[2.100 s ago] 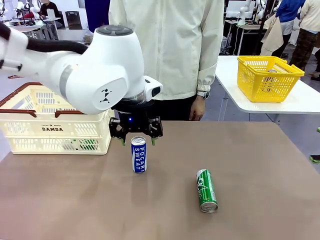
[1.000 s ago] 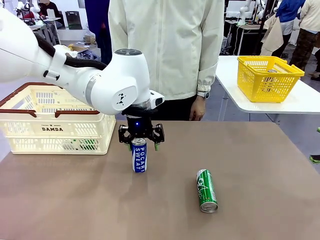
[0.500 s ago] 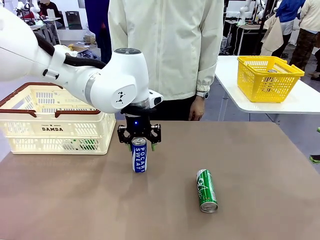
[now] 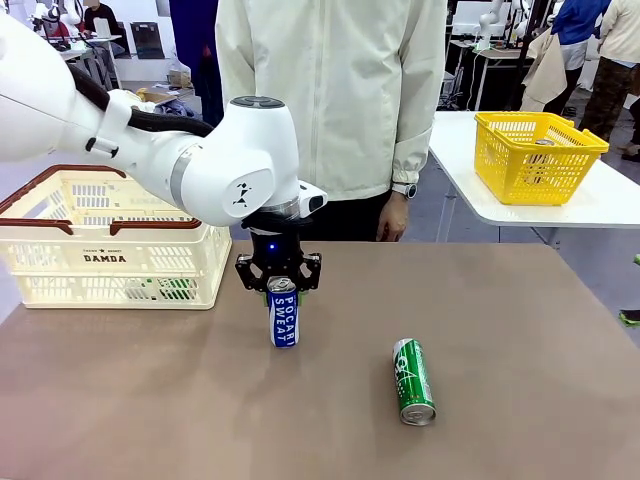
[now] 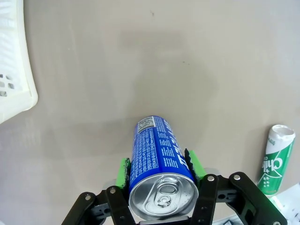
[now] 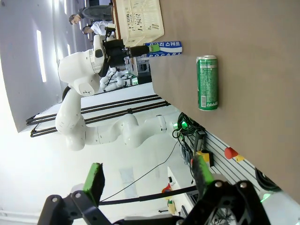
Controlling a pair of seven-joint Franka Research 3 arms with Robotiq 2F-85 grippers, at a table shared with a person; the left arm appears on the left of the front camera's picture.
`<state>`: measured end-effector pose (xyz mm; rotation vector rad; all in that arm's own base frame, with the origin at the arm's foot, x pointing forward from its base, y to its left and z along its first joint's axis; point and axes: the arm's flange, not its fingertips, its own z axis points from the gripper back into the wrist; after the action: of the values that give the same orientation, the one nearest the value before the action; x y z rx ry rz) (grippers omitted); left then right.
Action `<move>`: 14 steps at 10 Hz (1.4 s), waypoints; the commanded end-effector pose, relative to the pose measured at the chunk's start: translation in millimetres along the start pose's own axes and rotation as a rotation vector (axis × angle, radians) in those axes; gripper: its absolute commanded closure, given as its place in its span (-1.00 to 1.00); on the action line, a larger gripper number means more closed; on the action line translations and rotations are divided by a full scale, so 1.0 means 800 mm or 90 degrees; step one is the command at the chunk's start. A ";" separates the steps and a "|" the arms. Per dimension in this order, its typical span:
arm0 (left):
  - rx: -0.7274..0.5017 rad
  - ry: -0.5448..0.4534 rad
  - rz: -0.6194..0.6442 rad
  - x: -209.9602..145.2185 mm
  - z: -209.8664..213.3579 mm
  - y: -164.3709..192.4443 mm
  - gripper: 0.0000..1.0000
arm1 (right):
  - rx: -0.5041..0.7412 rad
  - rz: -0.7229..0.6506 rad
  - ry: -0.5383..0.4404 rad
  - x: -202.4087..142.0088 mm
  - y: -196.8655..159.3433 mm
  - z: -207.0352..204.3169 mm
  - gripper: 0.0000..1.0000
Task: Place the drinks into the Shopping basket.
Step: Pick up one drink and place it into the Shopping basket.
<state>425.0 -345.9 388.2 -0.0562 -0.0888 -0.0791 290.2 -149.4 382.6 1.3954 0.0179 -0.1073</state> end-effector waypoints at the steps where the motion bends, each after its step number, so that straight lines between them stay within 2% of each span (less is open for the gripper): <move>1: 0.014 -0.011 0.003 -0.003 0.016 -0.002 1.00 | -0.001 -0.010 0.005 -0.002 0.006 0.003 -1.00; 2: 0.020 -0.034 0.010 -0.009 0.042 0.000 1.00 | -0.001 -0.010 0.005 -0.002 0.006 0.003 -1.00; 3: 0.034 -0.053 0.018 -0.018 0.095 0.009 1.00 | -0.001 -0.010 0.005 -0.002 0.006 0.003 -1.00; 4: 0.032 -0.062 -0.011 -0.026 0.163 0.026 1.00 | -0.001 -0.010 0.005 -0.002 0.006 0.003 -1.00; 5: 0.021 -0.085 -0.029 -0.019 0.234 0.046 1.00 | -0.001 -0.010 0.005 -0.002 0.006 0.003 -1.00; 6: -0.025 -0.095 -0.110 0.002 0.308 0.071 1.00 | -0.001 -0.010 0.005 -0.002 0.006 0.003 -1.00; 7: -0.008 -0.141 -0.100 0.024 0.355 0.097 1.00 | -0.001 -0.010 0.005 -0.002 0.006 0.003 -1.00; 8: 0.001 -0.163 -0.102 0.045 0.379 0.123 1.00 | -0.001 -0.010 0.005 -0.002 0.006 0.003 -1.00; 9: 0.025 -0.151 -0.105 0.068 0.383 0.154 1.00 | -0.001 -0.010 0.005 -0.002 0.006 0.003 -1.00; 10: 0.042 -0.170 -0.081 0.091 0.378 0.198 1.00 | -0.001 -0.010 0.005 -0.002 0.006 0.003 -1.00; 12: 0.036 -0.172 0.104 0.141 0.338 0.278 1.00 | -0.001 -0.010 0.005 -0.002 0.006 0.003 -1.00; 14: 0.002 -0.148 0.176 0.173 0.267 0.321 1.00 | -0.001 -0.010 0.005 -0.002 0.006 0.003 -1.00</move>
<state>565.6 -78.0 609.8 -0.0330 -0.2999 0.1446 289.8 -149.8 382.6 1.3958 0.0172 -0.1085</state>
